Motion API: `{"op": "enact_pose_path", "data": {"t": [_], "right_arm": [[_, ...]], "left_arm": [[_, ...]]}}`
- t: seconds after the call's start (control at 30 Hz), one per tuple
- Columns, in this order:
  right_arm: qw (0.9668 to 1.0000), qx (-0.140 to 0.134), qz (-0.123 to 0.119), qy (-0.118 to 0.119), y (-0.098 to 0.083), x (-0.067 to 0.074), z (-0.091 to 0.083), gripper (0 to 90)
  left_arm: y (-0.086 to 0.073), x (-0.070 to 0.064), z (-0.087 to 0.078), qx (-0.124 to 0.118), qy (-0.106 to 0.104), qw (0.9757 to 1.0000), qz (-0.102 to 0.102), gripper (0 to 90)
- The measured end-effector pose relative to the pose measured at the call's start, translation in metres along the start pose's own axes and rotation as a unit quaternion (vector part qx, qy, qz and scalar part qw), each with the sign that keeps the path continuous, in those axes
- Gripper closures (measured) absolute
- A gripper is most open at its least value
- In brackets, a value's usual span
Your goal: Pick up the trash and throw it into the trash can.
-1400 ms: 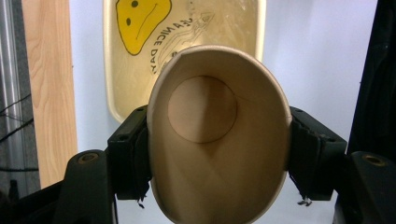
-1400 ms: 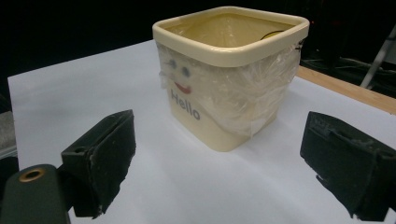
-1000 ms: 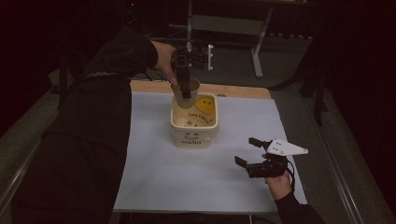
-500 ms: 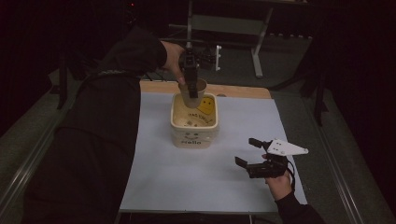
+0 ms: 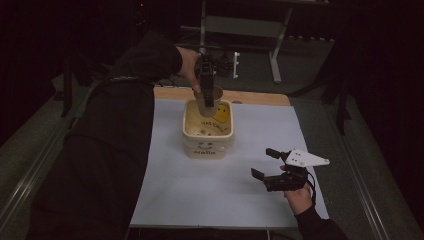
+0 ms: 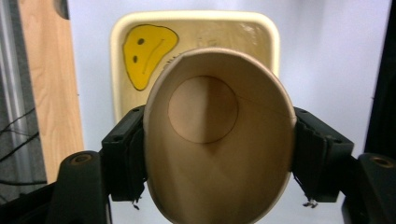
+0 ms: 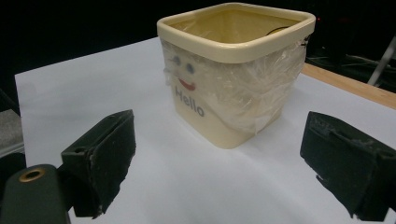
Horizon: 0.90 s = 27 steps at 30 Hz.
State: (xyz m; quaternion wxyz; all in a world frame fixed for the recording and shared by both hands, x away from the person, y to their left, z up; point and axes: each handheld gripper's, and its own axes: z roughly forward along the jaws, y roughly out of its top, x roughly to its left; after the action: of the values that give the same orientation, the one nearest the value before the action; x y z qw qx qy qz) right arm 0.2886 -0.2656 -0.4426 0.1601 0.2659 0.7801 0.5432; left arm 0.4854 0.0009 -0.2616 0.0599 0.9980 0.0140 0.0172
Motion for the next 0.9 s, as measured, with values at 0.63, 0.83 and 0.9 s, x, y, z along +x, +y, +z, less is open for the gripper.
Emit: {"op": "enact_pose_path", "data": {"t": [0.63,0.83,0.9], "right_arm": [[1.0000,-0.001,-0.003,0.001,0.001,0.001,-0.001,10.2],[1.0000,0.001,-0.004,0.000,0.001,0.001,0.000,10.2],[1.0000,0.001,-0.004,0.000,0.001,0.001,0.000,10.2]], "left_arm": [[-0.011,0.001,0.002,-0.035,0.022,0.9990,-0.020,0.5],[-0.018,-0.002,0.002,-0.048,0.017,0.9984,-0.025,0.5],[-0.021,-0.004,0.002,-0.051,0.019,0.9981,-0.028,0.5]]}}
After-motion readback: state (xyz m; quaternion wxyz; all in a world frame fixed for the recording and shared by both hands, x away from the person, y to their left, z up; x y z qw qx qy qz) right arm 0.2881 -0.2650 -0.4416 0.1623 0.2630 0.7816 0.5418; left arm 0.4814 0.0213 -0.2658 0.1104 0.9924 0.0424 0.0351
